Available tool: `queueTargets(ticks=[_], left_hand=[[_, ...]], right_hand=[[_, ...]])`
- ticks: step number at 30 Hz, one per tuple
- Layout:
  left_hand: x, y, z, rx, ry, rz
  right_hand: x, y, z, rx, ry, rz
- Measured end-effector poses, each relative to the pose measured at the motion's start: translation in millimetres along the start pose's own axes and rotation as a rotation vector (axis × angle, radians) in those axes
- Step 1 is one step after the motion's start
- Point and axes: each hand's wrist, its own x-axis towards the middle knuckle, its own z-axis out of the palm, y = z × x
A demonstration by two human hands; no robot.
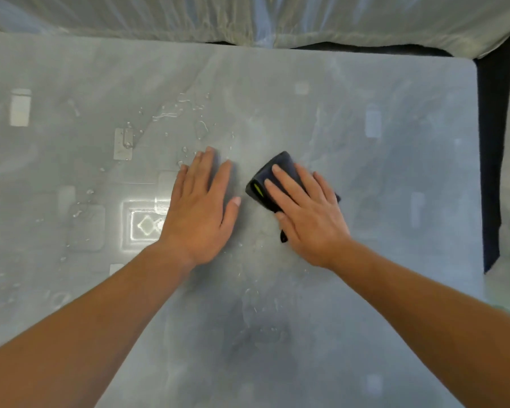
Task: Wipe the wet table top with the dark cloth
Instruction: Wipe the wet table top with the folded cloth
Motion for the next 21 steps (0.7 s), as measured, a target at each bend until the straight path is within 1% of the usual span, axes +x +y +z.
queueTargets(ticks=[1, 2, 4, 5, 6, 7, 8, 9, 11, 13, 14, 15, 17, 18, 19, 20, 21], left_hand=[[-7, -2, -1, 0.015, 0.006, -0.002], [-15, -4, -2, 0.029, 0.001, -0.005], [-33, -7, 2, 0.042, -0.014, 0.006], [-40, -7, 5, 0.043, -0.018, 0.016], [-47, -7, 9, 0.047, -0.024, 0.025], [-52, -7, 14, 0.054, -0.033, 0.028], [-55, -6, 18, 0.066, -0.043, 0.026], [-57, -6, 22, 0.078, -0.05, 0.02], [-58, -7, 26, 0.099, -0.063, 0.008], [-57, -8, 28, 0.111, -0.069, 0.007], [-56, -8, 28, 0.115, -0.071, 0.011], [-56, -8, 28, 0.116, -0.073, 0.016], [-57, -10, 28, 0.109, -0.085, 0.024], [-57, -11, 28, 0.107, -0.089, 0.023], [-57, -12, 27, 0.103, -0.09, 0.023], [-58, -12, 26, 0.09, -0.09, 0.026], [-59, -12, 24, 0.072, -0.091, 0.038]], right_hand=[[7, 12, -4, -0.006, 0.004, 0.018], [17, 22, -9, 0.001, 0.019, 0.086], [37, 35, -15, 0.079, 0.073, 0.324], [43, 32, -15, 0.121, 0.1, 0.427], [44, 21, -12, 0.136, 0.12, 0.489], [40, 8, -8, 0.125, 0.13, 0.51], [29, -5, -1, 0.105, 0.127, 0.481], [14, -18, 4, 0.077, 0.109, 0.408], [-22, -33, 11, 0.024, 0.022, 0.189], [-38, -20, 7, -0.01, -0.049, 0.033], [-34, -7, 3, -0.019, -0.043, 0.027], [-27, 3, 0, -0.011, -0.021, 0.086], [-7, 12, -4, 0.06, 0.038, 0.354], [-1, 5, -3, 0.104, 0.066, 0.485], [-1, -8, 0, 0.128, 0.091, 0.573], [-7, -25, 6, 0.128, 0.107, 0.603], [-22, -44, 12, 0.121, 0.106, 0.564]])
